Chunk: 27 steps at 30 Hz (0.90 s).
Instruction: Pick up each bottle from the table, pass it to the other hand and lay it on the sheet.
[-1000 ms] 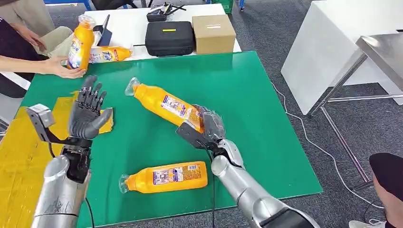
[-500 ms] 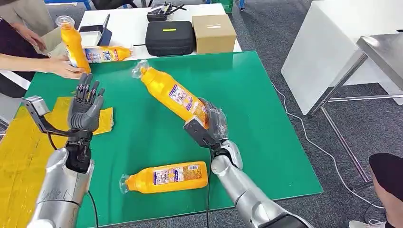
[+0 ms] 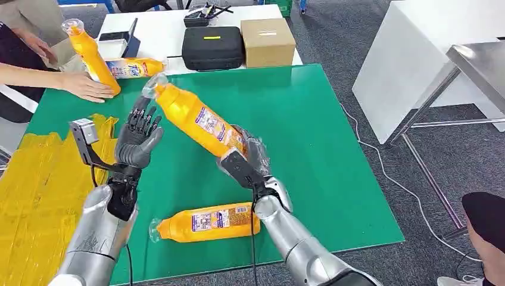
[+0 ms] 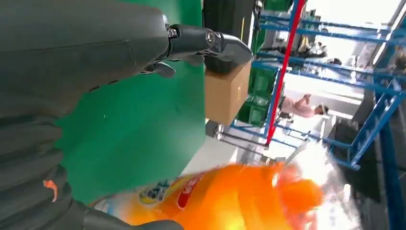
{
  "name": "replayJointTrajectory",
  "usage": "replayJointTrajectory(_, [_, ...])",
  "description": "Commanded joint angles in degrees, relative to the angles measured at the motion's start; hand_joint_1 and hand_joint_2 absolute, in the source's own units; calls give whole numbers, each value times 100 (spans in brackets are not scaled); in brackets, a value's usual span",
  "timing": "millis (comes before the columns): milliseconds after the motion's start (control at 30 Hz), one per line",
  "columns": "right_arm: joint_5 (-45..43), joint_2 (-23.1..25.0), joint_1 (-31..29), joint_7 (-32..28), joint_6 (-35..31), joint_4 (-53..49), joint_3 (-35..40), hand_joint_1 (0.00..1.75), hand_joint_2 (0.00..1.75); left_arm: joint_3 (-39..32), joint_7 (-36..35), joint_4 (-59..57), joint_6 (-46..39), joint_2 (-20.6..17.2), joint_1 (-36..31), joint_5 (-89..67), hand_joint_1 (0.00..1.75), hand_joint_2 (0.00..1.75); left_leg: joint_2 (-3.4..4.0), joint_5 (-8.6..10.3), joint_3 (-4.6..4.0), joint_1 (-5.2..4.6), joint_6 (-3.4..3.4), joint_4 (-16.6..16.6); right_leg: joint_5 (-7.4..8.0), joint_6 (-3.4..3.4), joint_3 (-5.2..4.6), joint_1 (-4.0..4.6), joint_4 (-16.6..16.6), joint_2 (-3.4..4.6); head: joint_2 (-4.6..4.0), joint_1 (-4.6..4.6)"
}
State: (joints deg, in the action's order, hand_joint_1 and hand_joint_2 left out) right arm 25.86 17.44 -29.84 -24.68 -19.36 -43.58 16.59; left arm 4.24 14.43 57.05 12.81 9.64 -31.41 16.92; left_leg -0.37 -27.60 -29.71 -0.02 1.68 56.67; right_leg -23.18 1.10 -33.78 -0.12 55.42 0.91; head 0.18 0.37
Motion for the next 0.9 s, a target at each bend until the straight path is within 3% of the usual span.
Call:
replayJointTrajectory(33, [-220, -174, -211, -85, 457, 220, 291, 175, 175, 682, 49, 62, 8, -52, -18, -145, 0, 175, -6, -5, 17, 2, -9, -5, -7, 1, 20, 2, -6, -16, 0, 0])
replayJointTrajectory(200, [-529, -272, -186, -224, 1255, 228, 447, 175, 175, 837, 157, 141, 21, -142, 121, -256, 0, 175, 0, -4, 18, 1, -9, -8, -4, 0, 20, 1, -9, -7, 2, 0])
replayJointTrajectory(267, [-1032, -297, -247, -290, 2323, 415, 495, 175, 175, 904, 237, 52, 71, -147, 72, -266, 0, 175, -2, -3, 20, -1, -10, -10, -5, -1, 22, -1, -8, -11, 0, 0])
replayJointTrajectory(533, [-1221, -283, -438, -261, 2702, 891, 657, 175, 175, 1075, 256, 234, 9, -158, 171, -298, 0, 175, 1, -4, 13, 1, -9, -5, -3, -1, 14, 1, -5, -3, 0, 0])
replayJointTrajectory(600, [-1380, -289, -450, -186, 3135, 961, 697, 175, 175, 1104, 253, 220, -6, -156, 137, -300, 0, 175, 0, -4, 16, 1, -10, -7, -4, -1, 18, 1, -6, -7, 0, 0])
replayJointTrajectory(900, [-1312, -273, -509, -115, 3205, 1167, 1028, 175, 175, 1084, 261, 230, -38, -172, 142, -239, 0, 175, 1, -4, 14, 3, -10, -6, -3, -1, 16, 2, -6, -5, 2, 0])
